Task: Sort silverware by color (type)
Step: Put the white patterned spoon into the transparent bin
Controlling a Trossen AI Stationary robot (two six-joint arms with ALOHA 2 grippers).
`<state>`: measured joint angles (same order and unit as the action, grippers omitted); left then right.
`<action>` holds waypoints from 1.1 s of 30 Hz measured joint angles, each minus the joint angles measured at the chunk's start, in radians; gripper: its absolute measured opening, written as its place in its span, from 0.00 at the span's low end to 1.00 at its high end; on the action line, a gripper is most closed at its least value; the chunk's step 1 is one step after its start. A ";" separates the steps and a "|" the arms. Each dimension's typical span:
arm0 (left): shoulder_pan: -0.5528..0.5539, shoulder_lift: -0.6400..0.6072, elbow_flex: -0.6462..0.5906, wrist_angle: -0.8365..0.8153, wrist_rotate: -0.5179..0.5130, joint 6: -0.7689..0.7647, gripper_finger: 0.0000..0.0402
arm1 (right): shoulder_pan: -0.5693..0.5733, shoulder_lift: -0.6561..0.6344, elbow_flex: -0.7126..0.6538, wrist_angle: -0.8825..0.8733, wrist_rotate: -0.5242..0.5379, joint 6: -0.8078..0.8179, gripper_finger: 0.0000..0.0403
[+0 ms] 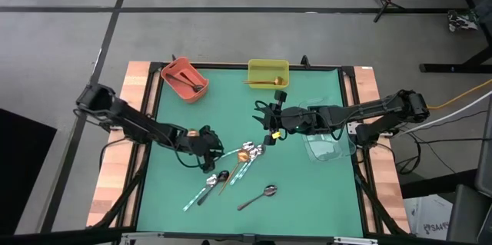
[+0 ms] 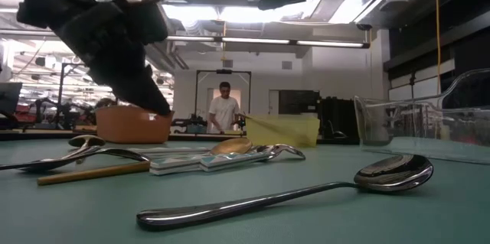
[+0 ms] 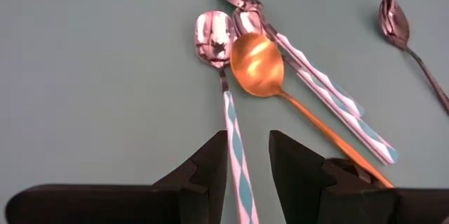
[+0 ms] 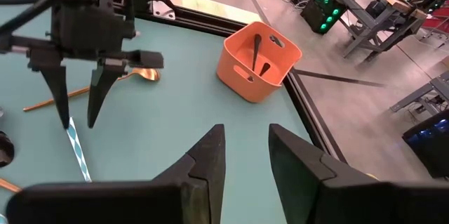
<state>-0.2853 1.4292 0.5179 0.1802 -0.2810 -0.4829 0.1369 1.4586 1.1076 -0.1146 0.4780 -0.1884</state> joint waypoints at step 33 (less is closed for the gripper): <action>-0.085 0.220 0.001 0.058 -0.127 -0.005 0.12 | 0.000 0.000 0.000 0.000 0.000 0.000 0.26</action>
<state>-0.3706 1.6492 0.5186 0.2386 -0.4082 -0.4880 0.1371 1.4586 1.1076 -0.1150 0.4778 -0.1883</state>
